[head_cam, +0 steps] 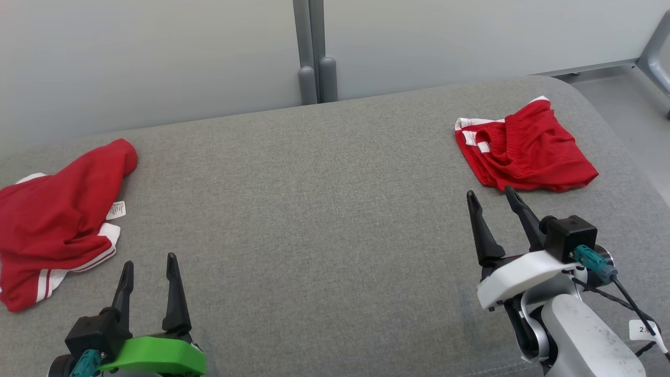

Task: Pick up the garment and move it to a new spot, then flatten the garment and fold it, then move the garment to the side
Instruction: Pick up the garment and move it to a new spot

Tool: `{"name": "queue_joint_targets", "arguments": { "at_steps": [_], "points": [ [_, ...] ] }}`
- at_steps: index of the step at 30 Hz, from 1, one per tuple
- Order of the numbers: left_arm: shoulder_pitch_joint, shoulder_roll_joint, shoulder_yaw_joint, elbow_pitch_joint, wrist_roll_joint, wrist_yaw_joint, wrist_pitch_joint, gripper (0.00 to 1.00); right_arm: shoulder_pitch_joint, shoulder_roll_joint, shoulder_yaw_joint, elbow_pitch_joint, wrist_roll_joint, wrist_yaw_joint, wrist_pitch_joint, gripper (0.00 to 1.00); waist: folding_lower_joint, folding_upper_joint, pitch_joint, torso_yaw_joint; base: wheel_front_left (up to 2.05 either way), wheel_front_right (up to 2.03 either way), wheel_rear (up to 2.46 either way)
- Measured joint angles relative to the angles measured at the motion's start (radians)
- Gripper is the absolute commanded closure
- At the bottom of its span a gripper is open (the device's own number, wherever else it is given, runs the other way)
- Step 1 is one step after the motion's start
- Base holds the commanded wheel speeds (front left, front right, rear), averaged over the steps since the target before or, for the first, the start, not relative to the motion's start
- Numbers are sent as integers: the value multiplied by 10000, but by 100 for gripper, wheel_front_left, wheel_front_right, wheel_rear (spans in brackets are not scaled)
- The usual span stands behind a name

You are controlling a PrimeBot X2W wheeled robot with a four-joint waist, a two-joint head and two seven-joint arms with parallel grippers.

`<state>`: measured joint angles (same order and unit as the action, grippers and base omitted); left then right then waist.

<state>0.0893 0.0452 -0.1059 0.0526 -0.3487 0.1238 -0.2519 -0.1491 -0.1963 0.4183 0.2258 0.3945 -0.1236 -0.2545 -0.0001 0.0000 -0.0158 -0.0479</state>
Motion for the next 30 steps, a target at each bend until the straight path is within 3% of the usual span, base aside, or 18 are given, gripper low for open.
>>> {"name": "queue_joint_targets", "arguments": {
  "at_steps": [13, 19, 30],
  "points": [
    [-7, 2, -247, -15, 0, 0, 0, 0, 314, -27, -439, -387, -263, -2, 0, 0, 1, 0, 33, 527, 0, 0, 0],
    [-16, -4, 94, -61, 0, 0, 0, 0, 380, -27, -332, -443, -307, 4, 0, 0, 1, 0, 19, 1152, 0, 0, 0],
    [30, -2, 1039, -374, 15, 0, 0, 0, 337, 173, 251, -382, -349, 431, 0, 0, 0, 0, -71, 2589, 0, 0, 0]
  ]
}}
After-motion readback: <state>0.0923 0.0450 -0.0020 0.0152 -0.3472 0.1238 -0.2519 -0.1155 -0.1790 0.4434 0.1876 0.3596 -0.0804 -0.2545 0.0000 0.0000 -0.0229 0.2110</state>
